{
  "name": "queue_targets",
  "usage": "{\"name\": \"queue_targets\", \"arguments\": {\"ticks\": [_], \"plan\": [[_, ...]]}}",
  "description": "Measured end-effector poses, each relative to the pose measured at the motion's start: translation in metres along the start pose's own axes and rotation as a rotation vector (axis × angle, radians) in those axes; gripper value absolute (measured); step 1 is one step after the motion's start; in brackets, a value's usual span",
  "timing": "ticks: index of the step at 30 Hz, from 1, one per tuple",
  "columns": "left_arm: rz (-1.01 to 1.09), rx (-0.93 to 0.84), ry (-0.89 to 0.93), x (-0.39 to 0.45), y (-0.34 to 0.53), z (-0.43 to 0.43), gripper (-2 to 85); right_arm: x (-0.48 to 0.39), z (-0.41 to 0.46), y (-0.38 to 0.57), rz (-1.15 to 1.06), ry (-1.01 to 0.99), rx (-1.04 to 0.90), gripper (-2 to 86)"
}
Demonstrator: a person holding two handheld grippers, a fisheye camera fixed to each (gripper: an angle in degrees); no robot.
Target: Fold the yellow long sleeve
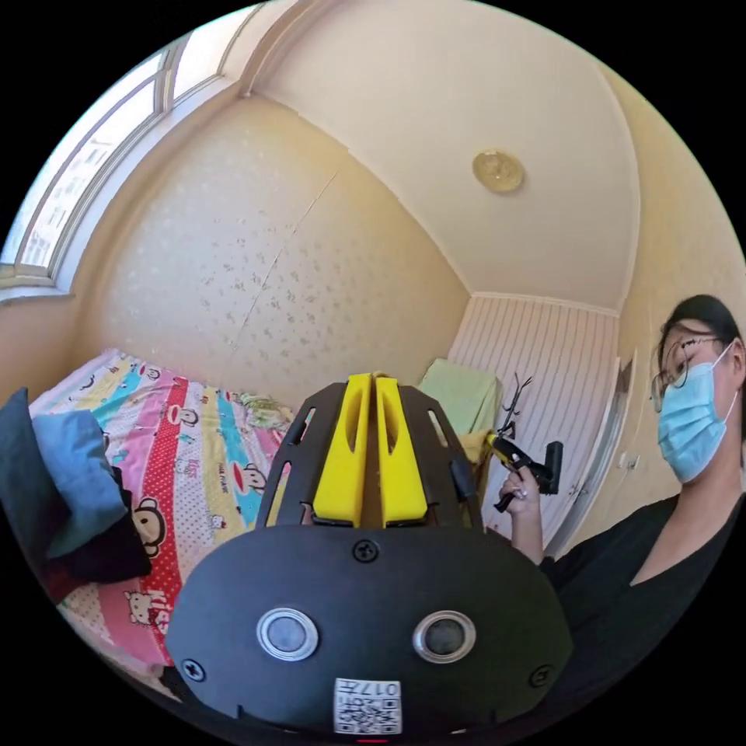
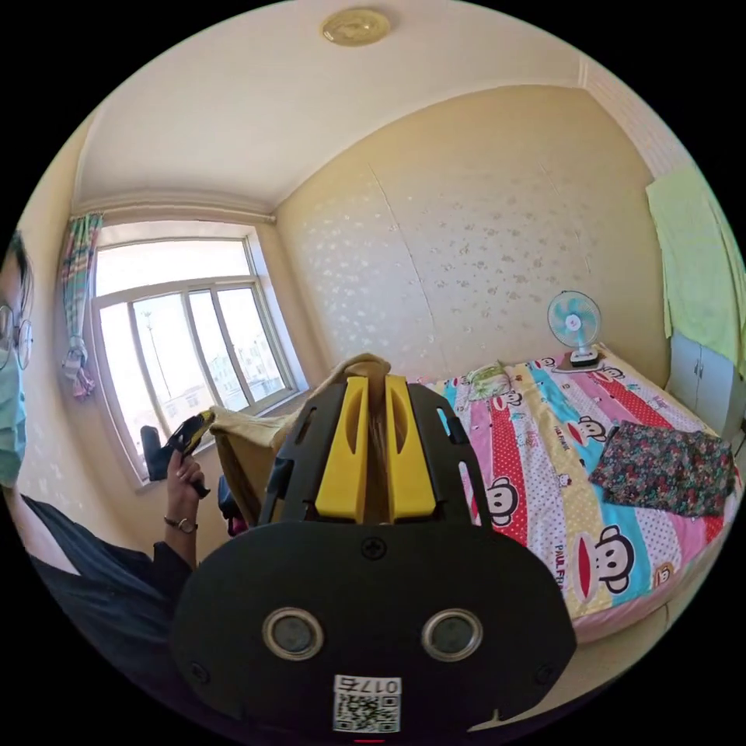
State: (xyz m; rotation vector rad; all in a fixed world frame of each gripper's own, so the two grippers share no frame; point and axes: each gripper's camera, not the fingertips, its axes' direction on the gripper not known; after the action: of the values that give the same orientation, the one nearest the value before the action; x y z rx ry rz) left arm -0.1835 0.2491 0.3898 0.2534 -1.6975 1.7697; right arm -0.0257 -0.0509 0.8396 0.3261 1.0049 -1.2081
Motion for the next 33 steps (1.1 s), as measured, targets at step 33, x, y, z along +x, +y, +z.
{"name": "queue_targets", "arguments": {"ticks": [33], "plan": [[0.148, -0.473, -0.201, -0.210, 0.049, 0.339, 0.5, 0.236, 0.374, -0.141, -0.117, 0.449, -0.679, 12.4]]}}
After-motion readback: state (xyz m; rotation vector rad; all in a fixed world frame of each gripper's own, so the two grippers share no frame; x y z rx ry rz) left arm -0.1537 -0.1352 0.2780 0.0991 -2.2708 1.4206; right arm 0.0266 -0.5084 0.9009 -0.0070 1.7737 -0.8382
